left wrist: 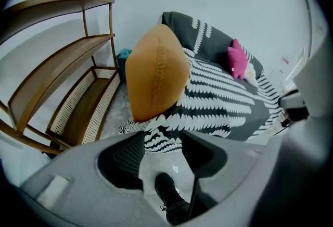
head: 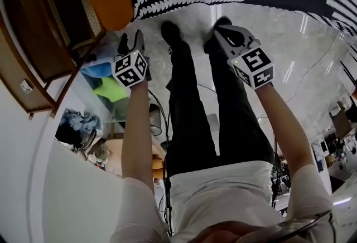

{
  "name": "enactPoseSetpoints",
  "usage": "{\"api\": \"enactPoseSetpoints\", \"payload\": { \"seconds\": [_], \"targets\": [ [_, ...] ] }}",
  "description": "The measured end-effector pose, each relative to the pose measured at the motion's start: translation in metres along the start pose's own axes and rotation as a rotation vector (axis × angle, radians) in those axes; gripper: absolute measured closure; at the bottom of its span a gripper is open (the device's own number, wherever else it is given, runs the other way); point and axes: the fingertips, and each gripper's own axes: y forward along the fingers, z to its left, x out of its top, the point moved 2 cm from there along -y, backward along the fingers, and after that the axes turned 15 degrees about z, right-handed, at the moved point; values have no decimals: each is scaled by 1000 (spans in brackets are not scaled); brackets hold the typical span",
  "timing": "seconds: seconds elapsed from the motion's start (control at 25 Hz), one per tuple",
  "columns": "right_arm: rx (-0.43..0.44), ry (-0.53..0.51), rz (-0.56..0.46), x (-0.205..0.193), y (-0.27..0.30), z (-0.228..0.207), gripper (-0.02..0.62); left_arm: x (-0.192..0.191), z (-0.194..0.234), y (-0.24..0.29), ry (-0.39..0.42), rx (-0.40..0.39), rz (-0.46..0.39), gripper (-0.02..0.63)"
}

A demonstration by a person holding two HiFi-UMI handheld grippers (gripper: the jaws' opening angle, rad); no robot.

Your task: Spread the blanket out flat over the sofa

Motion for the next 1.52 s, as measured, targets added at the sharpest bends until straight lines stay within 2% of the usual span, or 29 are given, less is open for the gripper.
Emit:
{"api": "enactPoseSetpoints", "payload": {
  "seconds": [0.44,0.8,1.04,1.24,1.52],
  "targets": [
    [-45,-14,-101,48,-94,6,589,37,-40,-88,-6,-39,-85,382],
    [-105,-42,-177,85,-220,40,589,73,-92,-219,4,-108,-151,383],
    [-141,-70,-259,121,-296,56,589,120,-129,-301,72,-171,-201,397],
    [-146,-88,-296,122,-357,77,589,128,-163,-372,96,-225,-239,419],
    [-192,-146,-377,139,-437,97,589,154,-208,-463,231,-279,-345,441]
  ]
}}
